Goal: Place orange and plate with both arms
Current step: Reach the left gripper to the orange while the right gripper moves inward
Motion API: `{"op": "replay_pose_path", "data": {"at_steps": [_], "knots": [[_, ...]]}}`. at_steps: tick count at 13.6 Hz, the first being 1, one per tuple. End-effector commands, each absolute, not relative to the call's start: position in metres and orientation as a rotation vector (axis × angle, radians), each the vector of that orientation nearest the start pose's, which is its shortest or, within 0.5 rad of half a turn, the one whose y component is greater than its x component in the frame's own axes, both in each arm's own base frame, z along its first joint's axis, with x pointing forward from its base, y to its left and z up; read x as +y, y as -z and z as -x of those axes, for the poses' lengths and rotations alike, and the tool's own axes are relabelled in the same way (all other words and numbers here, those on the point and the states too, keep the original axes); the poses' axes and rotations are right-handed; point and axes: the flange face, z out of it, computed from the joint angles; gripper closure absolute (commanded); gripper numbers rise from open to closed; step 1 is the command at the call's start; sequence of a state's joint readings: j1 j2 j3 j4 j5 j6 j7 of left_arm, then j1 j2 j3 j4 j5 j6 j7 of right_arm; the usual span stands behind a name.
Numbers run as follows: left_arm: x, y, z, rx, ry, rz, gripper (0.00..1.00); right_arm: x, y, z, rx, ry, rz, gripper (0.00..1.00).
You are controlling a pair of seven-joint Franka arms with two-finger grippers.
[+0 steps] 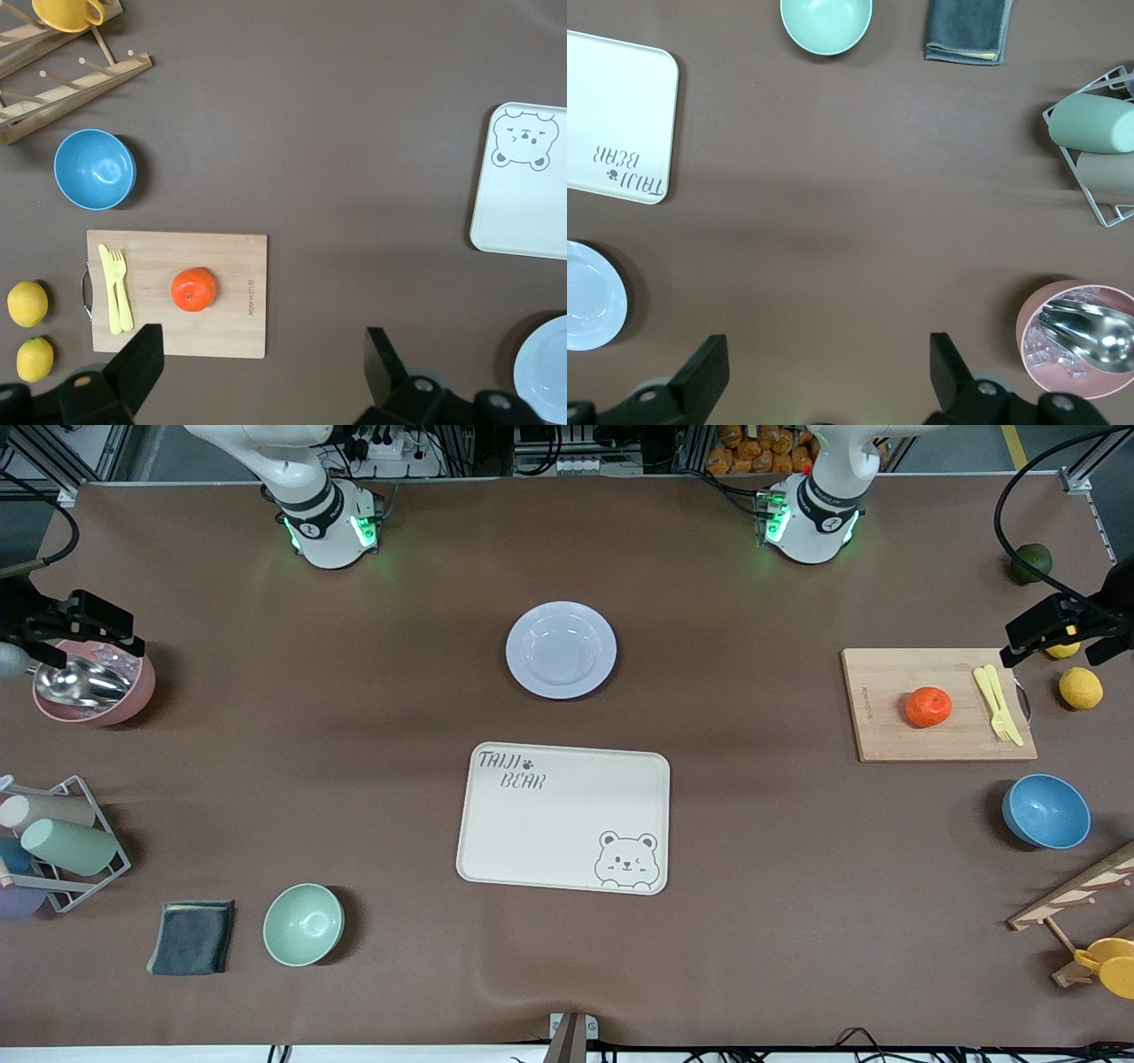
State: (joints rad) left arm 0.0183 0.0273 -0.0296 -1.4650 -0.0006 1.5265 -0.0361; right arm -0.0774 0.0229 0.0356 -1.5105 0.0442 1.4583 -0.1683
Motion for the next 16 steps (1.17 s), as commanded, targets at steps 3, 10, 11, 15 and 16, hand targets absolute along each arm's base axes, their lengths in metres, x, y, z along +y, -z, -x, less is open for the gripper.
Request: {"op": "replay_pose_path", "data": {"at_steps": [3,10,11,15,16], "knots": [[0.004,-0.66,-0.555,-0.048,0.044,3.12,0.0,-0.017,-0.633,-0.55,-0.184,-0.125,3.102,0.0],[0.092,-0.528,-0.553,-0.123,-0.167,3.097,0.0,-0.018,-0.602,-0.551,-0.171,-0.228,3.079,0.0],[0.099,-0.503,-0.548,-0.139,-0.177,3.098,0.0,-0.018,-0.6,-0.552,-0.171,-0.235,3.078,0.0],[0.11,-0.396,-0.518,-0.173,-0.26,3.102,0.0,-0.018,-0.593,-0.553,-0.168,-0.261,3.073,0.0],[0.108,-0.373,-0.511,-0.169,-0.272,3.104,0.0,-0.019,-0.585,-0.552,-0.163,-0.292,3.064,0.0]]}}
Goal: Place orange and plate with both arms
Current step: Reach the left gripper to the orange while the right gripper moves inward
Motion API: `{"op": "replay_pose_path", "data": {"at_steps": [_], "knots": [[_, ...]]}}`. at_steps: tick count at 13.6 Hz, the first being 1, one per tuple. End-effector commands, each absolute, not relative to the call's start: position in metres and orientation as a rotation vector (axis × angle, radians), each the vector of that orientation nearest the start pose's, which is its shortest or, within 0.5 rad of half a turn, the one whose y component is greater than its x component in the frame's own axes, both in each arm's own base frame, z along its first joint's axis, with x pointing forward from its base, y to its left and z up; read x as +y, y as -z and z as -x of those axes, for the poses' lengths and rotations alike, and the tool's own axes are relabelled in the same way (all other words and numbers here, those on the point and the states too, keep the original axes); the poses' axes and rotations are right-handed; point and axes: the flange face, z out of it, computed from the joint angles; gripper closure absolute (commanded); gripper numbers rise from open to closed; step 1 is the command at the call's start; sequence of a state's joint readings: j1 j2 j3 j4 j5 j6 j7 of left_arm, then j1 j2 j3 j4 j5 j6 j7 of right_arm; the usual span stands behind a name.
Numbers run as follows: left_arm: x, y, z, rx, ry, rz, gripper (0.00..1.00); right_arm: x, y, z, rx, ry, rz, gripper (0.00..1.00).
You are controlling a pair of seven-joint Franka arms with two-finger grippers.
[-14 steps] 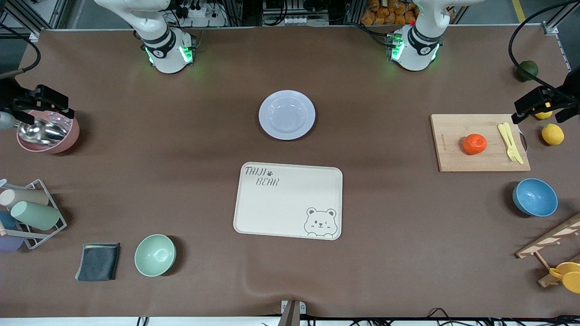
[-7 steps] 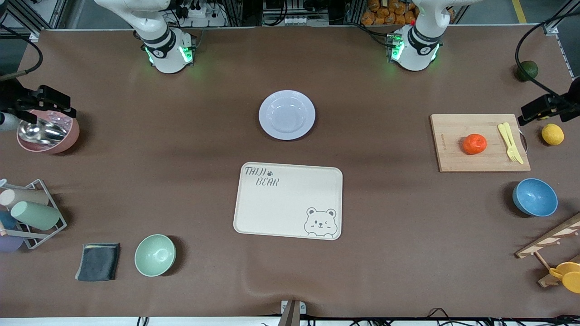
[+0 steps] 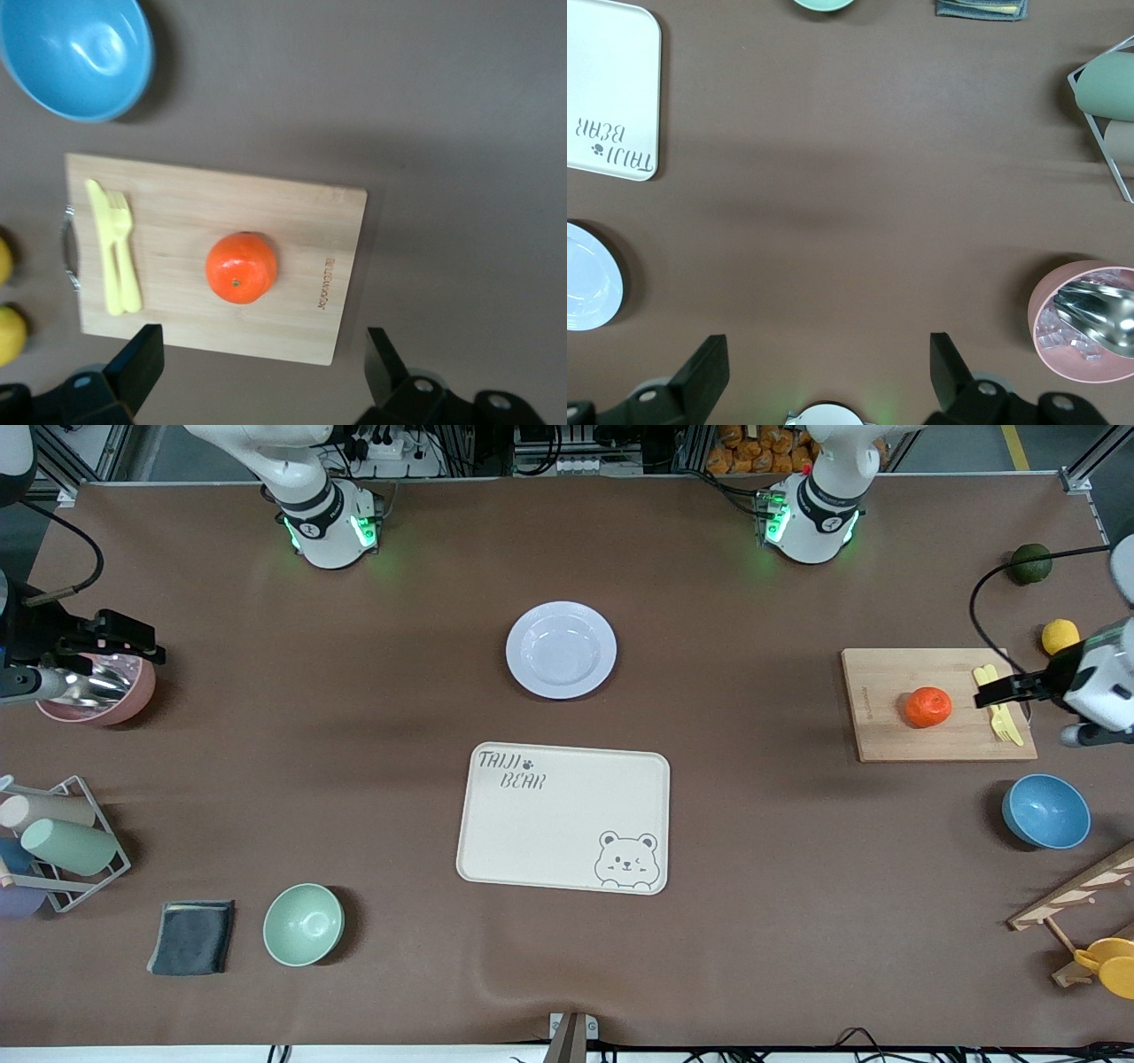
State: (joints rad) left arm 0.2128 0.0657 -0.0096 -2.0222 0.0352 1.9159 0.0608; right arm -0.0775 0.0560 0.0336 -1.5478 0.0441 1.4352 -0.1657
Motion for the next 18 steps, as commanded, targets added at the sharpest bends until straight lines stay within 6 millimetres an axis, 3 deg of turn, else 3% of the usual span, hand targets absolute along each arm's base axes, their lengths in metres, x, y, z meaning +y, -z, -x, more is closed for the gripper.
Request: {"op": "replay_pose_path", "data": {"at_steps": [1,3,6,8,11,13,18], "knots": [[0.111,-0.349,-0.505,-0.179,-0.282,3.106,0.0,-0.022,-0.578,-0.551,-0.149,-0.311,3.037,0.0],[0.118,-0.31,-0.491,-0.201,-0.256,3.109,0.0,-0.02,-0.558,-0.549,-0.128,-0.351,2.965,0.0],[0.126,-0.271,-0.481,-0.166,-0.282,3.082,0.0,-0.014,-0.524,-0.555,-0.095,-0.395,2.844,0.0],[0.145,-0.266,-0.478,-0.146,-0.272,3.044,0.0,-0.013,-0.503,-0.56,-0.071,-0.418,2.797,0.0],[0.147,-0.253,-0.476,-0.151,-0.304,3.046,0.0,0.002,-0.466,-0.573,-0.063,-0.466,2.725,0.0],[0.146,-0.248,-0.475,-0.163,-0.317,3.047,0.0,0.004,-0.452,-0.576,-0.056,-0.492,2.706,0.0],[0.147,-0.229,-0.476,-0.164,-0.319,3.052,0.0,0.013,-0.407,-0.566,0.024,-0.546,2.549,0.0]]}}
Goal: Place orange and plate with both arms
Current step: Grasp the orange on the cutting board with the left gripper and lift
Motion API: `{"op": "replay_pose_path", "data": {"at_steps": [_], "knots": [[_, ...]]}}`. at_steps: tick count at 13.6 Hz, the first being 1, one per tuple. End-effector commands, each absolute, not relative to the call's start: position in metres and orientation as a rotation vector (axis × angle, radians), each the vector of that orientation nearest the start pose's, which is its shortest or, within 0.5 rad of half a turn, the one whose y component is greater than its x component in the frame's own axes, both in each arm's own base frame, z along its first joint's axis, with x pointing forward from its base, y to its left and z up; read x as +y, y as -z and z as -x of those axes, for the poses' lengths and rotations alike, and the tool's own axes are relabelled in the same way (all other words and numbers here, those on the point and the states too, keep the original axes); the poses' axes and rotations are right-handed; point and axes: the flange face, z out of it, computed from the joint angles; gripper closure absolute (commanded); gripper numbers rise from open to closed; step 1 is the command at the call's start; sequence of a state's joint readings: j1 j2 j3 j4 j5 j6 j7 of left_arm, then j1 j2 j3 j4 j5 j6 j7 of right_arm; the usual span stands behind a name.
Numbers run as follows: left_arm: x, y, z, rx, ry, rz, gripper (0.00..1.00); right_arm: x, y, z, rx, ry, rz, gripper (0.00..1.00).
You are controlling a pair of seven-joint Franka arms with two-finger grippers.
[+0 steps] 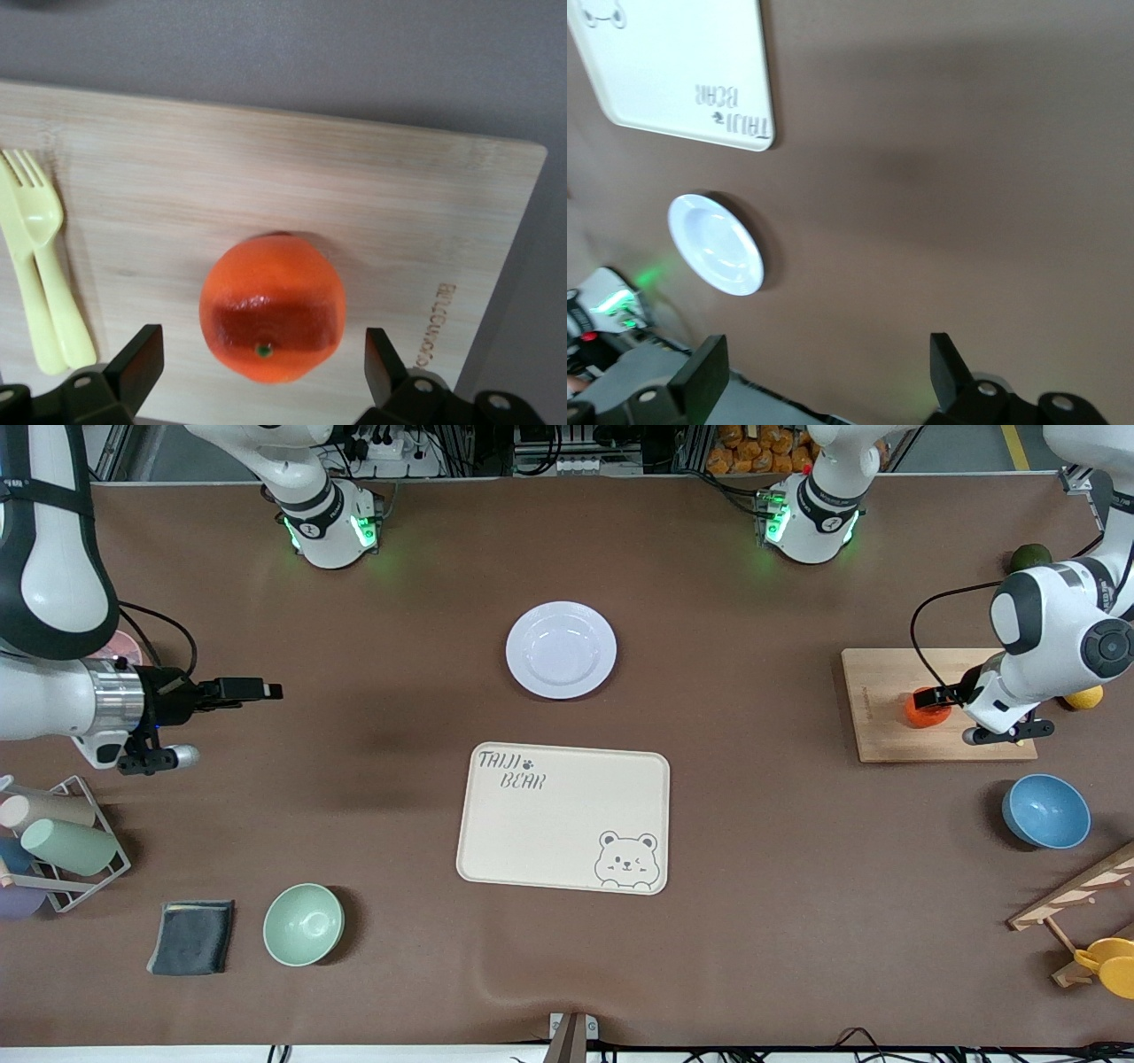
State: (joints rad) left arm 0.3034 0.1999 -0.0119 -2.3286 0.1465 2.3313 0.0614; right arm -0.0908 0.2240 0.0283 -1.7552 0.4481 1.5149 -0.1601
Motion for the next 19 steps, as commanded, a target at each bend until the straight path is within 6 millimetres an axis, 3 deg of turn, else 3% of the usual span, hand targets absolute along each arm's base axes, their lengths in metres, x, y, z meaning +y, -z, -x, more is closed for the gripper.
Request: {"op": "replay_pose_path", "data": {"at_steps": [1,8,11,12,14,17,19], "knots": [[0.147,-0.227,-0.475,-0.166,-0.323,3.052,0.0,0.013,-0.4,-0.565,0.036,-0.536,2.55,0.0],[0.156,-0.203,-0.472,-0.182,-0.354,3.057,0.01,0.012,-0.342,-0.55,0.129,-0.568,2.392,0.0],[0.156,-0.202,-0.474,-0.179,-0.347,3.058,0.64,0.011,-0.316,-0.54,0.131,-0.557,2.325,0.0],[0.156,-0.205,-0.475,-0.177,-0.338,3.058,0.73,0.007,-0.309,-0.539,0.106,-0.528,2.291,0.0],[0.147,-0.234,-0.484,-0.14,-0.302,3.052,0.77,0.007,-0.299,-0.539,0.098,-0.538,2.28,0.0],[0.072,-0.293,-0.516,-0.007,-0.327,3.043,0.79,0.012,-0.289,-0.537,0.105,-0.558,2.266,0.0],[-0.001,-0.328,-0.531,0.034,-0.352,3.027,0.79,0.02,-0.276,-0.533,0.127,-0.561,2.208,0.0]]}}
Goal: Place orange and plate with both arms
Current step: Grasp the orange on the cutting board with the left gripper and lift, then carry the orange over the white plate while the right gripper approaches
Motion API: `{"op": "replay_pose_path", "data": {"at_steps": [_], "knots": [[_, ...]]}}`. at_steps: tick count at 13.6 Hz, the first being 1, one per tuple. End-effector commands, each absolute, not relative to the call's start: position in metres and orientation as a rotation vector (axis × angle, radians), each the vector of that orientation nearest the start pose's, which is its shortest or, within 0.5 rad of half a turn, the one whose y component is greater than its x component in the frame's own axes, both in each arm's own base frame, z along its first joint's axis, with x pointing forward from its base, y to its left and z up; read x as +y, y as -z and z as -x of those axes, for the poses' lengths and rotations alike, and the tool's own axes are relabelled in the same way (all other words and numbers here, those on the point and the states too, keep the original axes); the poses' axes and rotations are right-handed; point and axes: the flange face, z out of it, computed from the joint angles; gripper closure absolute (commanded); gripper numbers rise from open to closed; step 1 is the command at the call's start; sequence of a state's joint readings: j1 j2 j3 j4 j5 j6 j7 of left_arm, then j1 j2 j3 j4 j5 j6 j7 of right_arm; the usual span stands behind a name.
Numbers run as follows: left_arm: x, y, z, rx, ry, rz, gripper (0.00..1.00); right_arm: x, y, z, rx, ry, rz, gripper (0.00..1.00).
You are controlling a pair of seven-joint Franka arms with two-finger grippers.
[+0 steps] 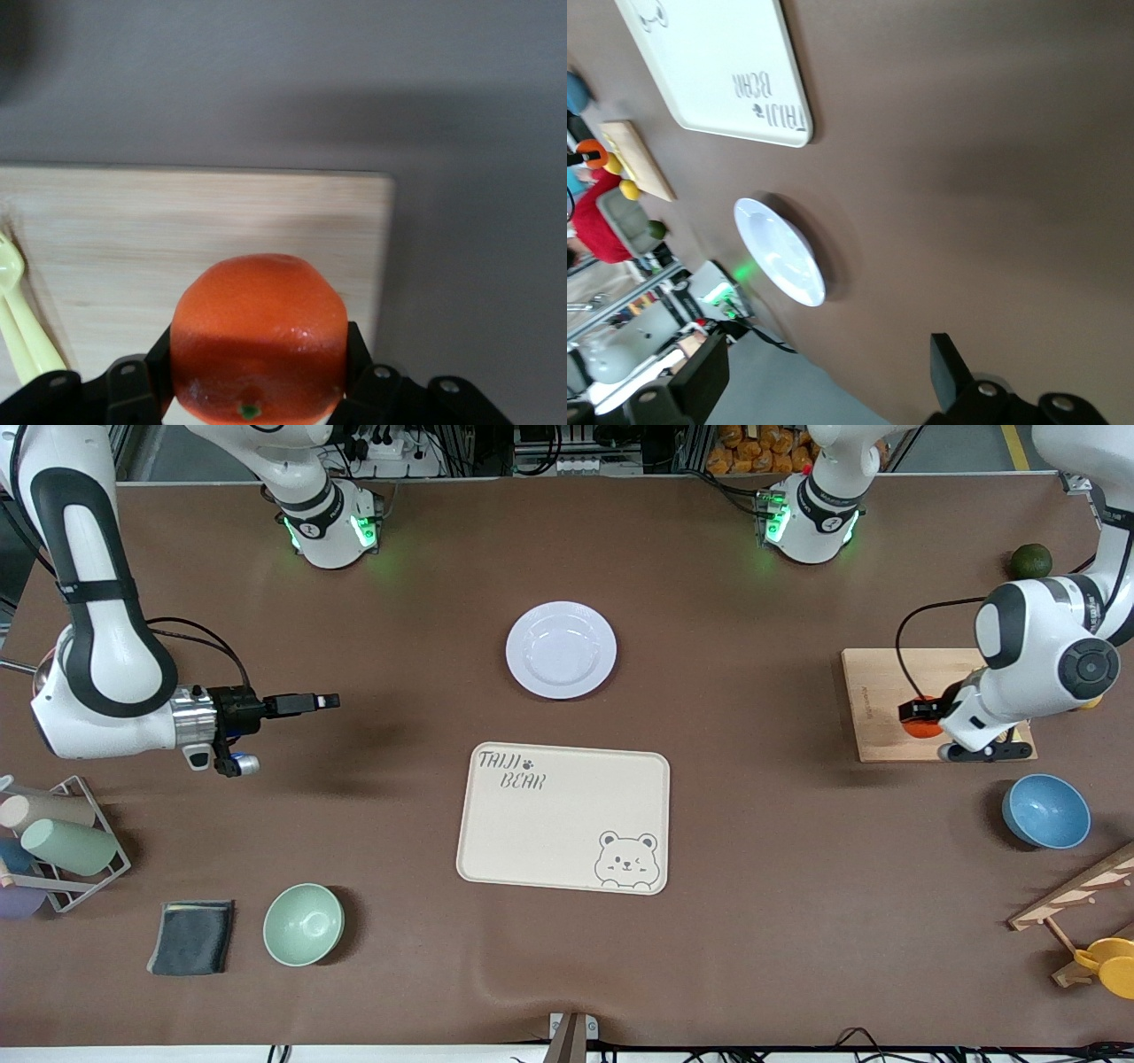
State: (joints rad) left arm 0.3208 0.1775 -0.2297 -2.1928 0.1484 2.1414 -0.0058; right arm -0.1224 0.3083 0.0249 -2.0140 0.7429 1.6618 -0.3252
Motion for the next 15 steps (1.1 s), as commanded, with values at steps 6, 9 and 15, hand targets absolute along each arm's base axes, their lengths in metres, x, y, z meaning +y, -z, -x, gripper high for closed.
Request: {"op": "replay_pose_path", "data": {"at_steps": [6,9,15], "knots": [[-0.22,-0.351,-0.508,-0.178,-0.394,3.132,0.79,0.064,-0.241,-0.515,0.028,-0.568,2.216,0.0],[-0.333,-0.325,-0.457,-0.326,-0.415,3.116,0.79,0.079,-0.228,-0.505,-0.016,-0.514,2.182,0.0],[-0.475,-0.271,-0.345,-0.537,-0.465,3.112,0.79,0.128,-0.201,-0.475,-0.052,-0.448,2.122,0.0]]}}
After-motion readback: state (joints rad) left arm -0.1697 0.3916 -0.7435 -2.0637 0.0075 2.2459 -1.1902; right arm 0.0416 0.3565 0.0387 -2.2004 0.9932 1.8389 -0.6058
